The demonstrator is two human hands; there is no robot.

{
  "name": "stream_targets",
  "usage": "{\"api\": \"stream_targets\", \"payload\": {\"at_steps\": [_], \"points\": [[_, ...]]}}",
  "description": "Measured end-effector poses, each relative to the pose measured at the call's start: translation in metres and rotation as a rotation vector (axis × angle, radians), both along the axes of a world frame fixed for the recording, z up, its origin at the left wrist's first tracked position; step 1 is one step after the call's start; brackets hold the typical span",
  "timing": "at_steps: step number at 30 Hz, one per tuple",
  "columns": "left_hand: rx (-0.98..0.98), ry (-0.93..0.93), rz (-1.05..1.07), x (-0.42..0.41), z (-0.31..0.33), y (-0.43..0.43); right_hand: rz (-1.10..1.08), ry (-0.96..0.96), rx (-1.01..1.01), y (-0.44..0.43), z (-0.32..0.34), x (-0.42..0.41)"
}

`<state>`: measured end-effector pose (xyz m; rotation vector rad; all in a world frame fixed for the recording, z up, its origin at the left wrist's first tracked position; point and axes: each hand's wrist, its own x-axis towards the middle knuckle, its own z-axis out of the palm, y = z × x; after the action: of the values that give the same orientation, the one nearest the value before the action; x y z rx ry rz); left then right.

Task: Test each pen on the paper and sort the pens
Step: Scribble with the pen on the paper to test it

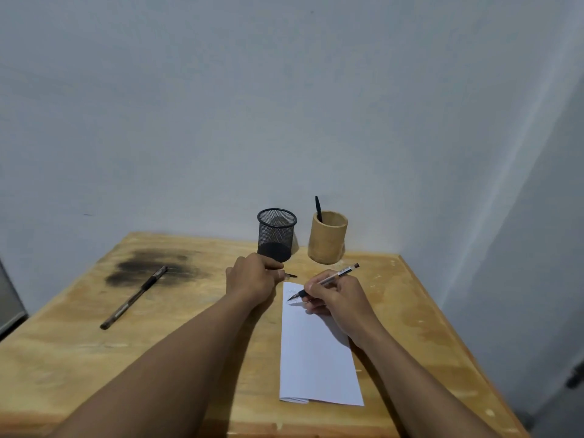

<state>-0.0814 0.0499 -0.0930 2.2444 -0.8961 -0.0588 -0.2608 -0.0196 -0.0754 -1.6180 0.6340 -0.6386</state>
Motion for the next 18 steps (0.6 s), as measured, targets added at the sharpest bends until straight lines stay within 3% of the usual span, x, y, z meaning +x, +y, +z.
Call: {"api": "stream_targets", "payload": {"at_steps": [5, 9, 14, 18], "points": [[-0.044, -0.031, -0.019, -0.005, -0.001, 0.025, -0.004, -0.005, 0.002, -0.001, -0.001, 0.001], [-0.028, -0.168, -0.206, -0.024, -0.002, 0.063, -0.016, -0.008, 0.012, 0.000, 0.003, 0.000], [0.289, -0.204, -0.337, -0.041, -0.007, 0.079, -0.188, -0.040, -0.081, 0.001, 0.007, 0.008], [0.355, -0.214, -0.305, -0.036, -0.010, 0.082, -0.190, -0.093, -0.004, 0.016, 0.012, 0.025]]}}
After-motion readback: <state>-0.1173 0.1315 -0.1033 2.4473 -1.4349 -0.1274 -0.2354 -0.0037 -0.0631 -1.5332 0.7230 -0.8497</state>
